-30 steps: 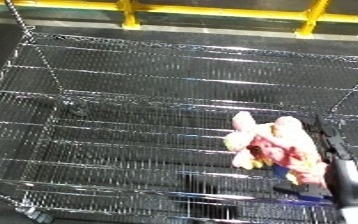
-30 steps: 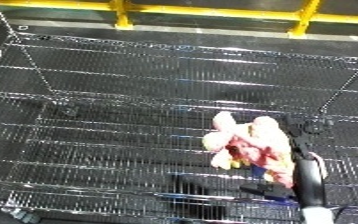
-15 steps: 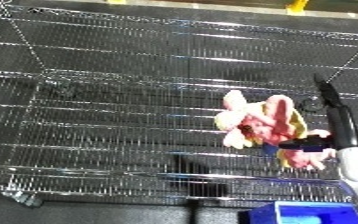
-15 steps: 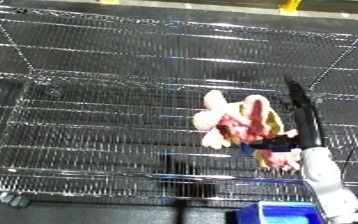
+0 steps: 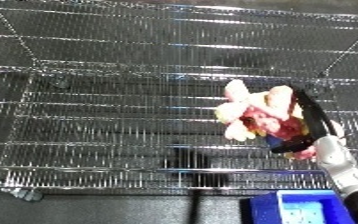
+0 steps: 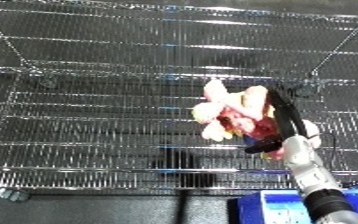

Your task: Pick up the object and place it into the box

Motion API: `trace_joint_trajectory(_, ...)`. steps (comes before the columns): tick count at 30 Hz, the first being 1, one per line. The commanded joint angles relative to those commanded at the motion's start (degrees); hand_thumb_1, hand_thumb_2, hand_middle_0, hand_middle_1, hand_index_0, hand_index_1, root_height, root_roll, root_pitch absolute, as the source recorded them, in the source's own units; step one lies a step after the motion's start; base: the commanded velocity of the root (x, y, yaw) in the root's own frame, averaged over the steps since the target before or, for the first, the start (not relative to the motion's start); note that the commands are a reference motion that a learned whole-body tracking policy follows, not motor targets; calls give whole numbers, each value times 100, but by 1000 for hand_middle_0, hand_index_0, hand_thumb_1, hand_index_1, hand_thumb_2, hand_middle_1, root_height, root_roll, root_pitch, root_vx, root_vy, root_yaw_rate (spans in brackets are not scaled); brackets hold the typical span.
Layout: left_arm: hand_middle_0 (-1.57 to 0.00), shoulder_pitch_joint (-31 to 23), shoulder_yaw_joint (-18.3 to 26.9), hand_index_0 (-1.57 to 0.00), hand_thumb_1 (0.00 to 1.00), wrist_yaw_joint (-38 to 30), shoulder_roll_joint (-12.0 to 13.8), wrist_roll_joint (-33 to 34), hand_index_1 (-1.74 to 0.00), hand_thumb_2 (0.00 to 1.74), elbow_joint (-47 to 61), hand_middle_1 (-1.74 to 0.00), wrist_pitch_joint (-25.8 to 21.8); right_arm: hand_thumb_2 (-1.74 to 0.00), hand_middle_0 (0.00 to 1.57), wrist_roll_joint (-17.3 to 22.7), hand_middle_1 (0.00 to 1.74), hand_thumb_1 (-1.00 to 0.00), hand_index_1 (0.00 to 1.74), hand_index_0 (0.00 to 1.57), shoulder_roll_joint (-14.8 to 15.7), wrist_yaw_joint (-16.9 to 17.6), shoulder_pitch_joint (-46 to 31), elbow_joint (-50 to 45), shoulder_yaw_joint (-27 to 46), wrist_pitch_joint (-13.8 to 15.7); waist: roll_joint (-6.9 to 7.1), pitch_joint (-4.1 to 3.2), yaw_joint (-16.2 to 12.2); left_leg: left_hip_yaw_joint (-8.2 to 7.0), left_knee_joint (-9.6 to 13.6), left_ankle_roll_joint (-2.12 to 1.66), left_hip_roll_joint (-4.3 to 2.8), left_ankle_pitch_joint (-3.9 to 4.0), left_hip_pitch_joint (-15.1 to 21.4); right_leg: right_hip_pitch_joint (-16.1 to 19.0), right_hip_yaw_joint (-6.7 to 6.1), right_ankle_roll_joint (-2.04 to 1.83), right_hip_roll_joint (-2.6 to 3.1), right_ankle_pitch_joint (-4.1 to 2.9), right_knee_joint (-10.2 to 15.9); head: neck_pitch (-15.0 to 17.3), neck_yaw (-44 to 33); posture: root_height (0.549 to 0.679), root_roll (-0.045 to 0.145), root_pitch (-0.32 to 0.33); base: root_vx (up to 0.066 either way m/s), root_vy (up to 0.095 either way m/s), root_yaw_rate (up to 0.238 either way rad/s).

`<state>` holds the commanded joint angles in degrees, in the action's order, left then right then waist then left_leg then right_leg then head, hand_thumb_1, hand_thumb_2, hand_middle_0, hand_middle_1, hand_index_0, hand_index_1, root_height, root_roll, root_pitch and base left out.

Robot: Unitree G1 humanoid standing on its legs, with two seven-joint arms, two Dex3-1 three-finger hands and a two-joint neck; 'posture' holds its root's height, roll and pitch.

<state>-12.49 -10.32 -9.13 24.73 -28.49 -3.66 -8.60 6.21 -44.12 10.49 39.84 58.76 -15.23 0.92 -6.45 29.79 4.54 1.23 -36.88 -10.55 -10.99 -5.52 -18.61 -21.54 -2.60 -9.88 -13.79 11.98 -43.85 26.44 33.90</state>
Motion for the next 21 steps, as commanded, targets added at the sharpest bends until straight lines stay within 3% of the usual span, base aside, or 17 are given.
trace_joint_trajectory(5, -1570, -77, 0, -1570, 1000, -1, 22, -7, -1740, 1740, 48, -1740, -9, 0, 0, 68, 0, 0, 0, 0, 30, 6, 120, 427, 5, 65, -55, 0, 36, 16, -28, -1, 0, 1, -108, -96, -2, -3, -14, -15, -21, -129, 47, 620, 46, -141, -3, 0, 12)
trace_joint_trajectory(21, -1570, -192, 119, -1570, 1000, -92, -44, -20, -1740, 1740, 8, -1740, -29, -1392, 1256, 105, 1392, -800, 1392, 1256, 176, 93, 216, 432, -31, 93, -25, 0, 16, -16, -16, -6, -66, 25, -188, -145, 11, 10, -2, -33, -8, -124, -67, 620, 43, -133, -5, 3, -8)
